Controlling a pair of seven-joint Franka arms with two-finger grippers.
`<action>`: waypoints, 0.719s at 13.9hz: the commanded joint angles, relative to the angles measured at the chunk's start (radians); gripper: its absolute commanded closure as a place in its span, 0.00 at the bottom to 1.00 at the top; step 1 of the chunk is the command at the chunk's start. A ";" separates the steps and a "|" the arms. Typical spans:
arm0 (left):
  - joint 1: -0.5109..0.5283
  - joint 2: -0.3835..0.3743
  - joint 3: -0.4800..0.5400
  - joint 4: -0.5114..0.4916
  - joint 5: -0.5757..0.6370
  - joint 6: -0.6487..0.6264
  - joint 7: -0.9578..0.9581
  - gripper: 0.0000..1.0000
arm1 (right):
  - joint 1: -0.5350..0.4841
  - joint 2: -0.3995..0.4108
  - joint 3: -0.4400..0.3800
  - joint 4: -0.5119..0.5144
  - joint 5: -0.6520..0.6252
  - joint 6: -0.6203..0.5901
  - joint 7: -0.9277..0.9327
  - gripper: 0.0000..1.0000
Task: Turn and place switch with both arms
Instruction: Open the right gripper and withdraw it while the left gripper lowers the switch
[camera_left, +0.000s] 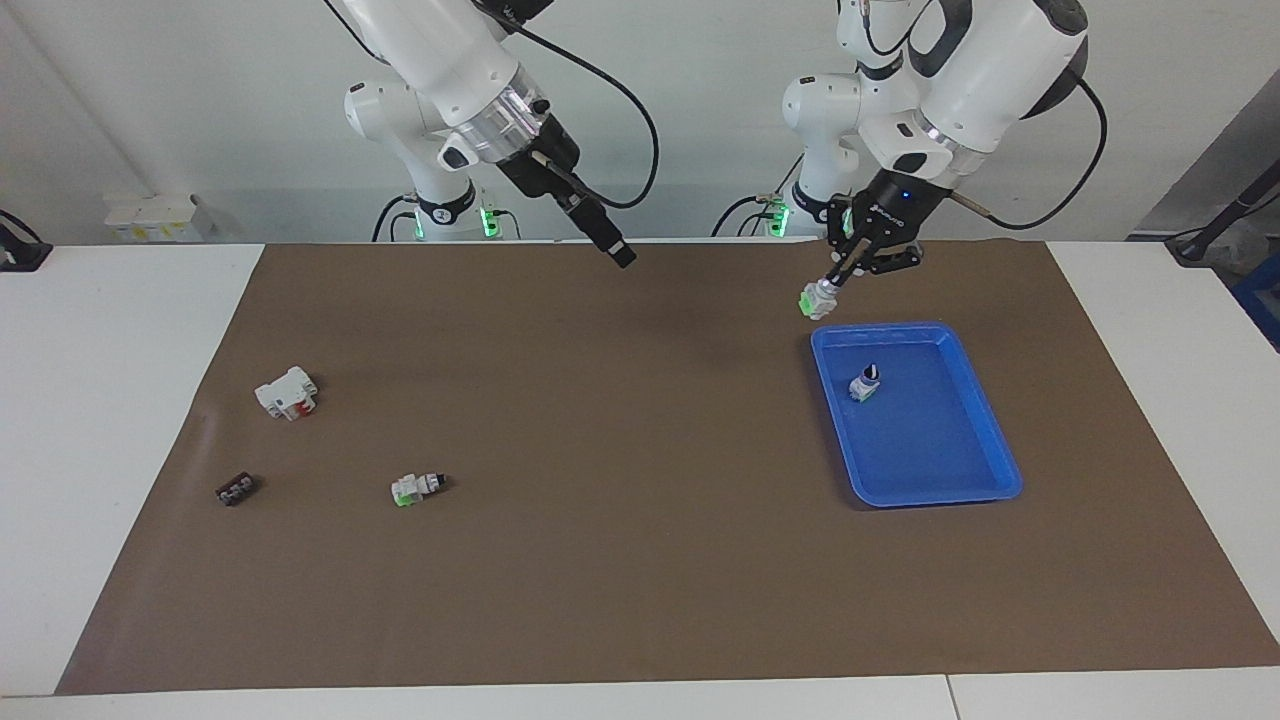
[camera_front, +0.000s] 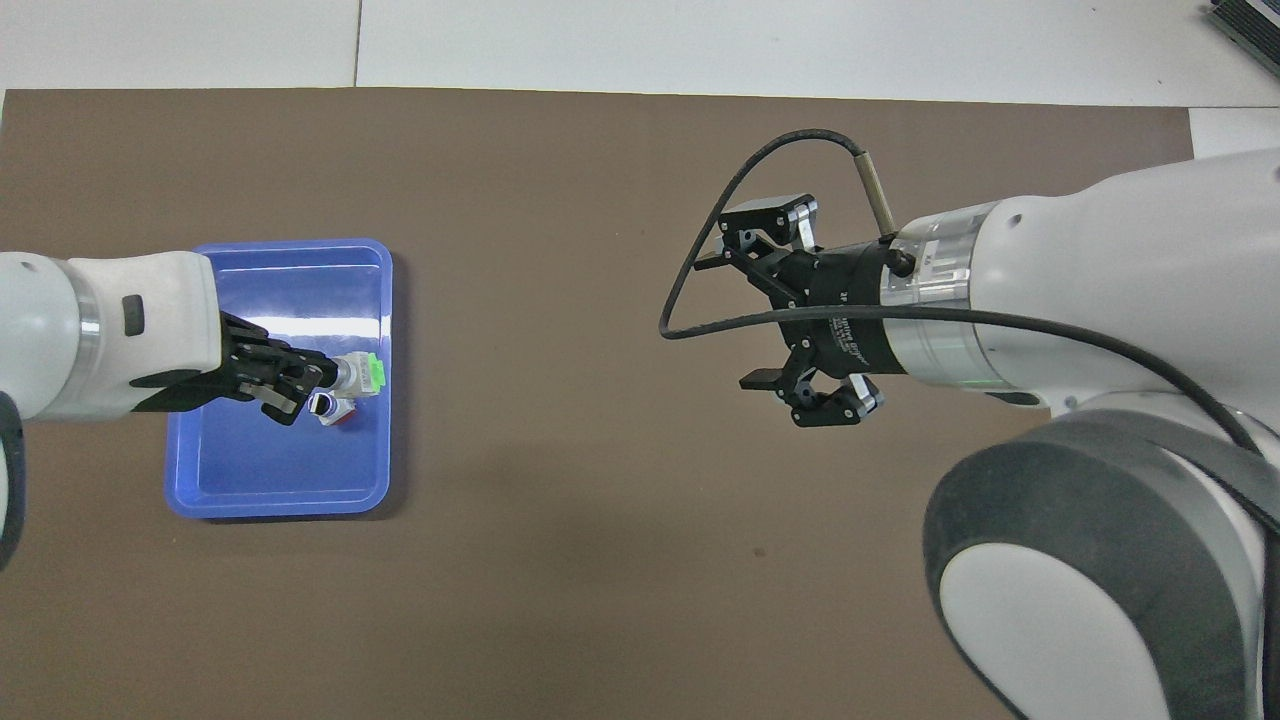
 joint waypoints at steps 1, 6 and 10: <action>-0.008 -0.013 0.051 -0.038 0.090 0.054 0.132 1.00 | -0.046 0.000 0.006 -0.003 -0.143 0.003 -0.194 0.00; 0.004 0.060 0.065 -0.081 0.201 0.135 0.472 1.00 | -0.207 -0.009 0.008 0.003 -0.341 -0.165 -0.701 0.00; 0.007 0.175 0.065 -0.093 0.279 0.248 0.588 1.00 | -0.287 -0.024 -0.067 0.010 -0.365 -0.259 -1.032 0.00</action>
